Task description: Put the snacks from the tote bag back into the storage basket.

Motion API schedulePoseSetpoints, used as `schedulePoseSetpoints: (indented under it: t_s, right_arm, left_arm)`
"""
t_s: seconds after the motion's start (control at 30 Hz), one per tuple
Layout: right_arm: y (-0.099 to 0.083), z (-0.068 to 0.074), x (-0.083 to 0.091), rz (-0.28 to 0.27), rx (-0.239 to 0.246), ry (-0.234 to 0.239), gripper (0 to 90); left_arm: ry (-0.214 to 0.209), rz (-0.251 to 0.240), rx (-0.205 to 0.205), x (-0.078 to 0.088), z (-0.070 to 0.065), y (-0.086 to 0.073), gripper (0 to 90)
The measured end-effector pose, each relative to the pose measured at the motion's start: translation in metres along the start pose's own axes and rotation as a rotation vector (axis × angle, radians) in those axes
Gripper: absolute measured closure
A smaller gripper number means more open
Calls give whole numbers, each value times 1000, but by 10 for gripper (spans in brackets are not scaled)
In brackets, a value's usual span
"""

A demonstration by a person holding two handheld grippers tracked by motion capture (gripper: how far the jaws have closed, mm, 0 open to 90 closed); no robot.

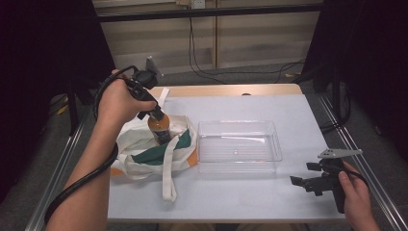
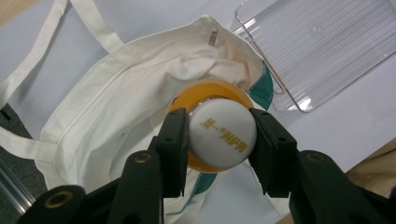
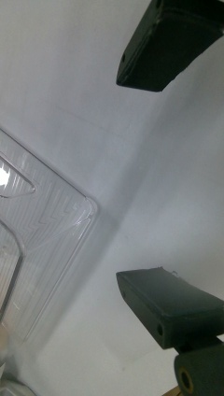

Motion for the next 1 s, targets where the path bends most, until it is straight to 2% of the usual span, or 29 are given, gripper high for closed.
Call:
schedulePoseSetpoints:
  t_s: [0.43, 0.7, 1.0]
  right_arm:
    - [0, 1, 0, 1, -4, 4, 63]
    - [0, 1, 0, 2, -12, 6, 63]
    - [0, 1, 0, 1, -9, 8, 63]
  left_arm:
    - [2, 3, 0, 27, -5, 9, 594]
    - [-12, -5, 6, 38, -6, 14, 594]
    - [7, -7, 1, 53, -4, 18, 594]
Point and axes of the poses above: each handheld gripper's, and its own axes: x roughly backward along the jaws, y roughly out of its top, z roughly to its left, the point moved 9 cm from there along -x, roughly forward along the jaws, and after that the axes turned 3 degrees about z, right-handed, at the moved point
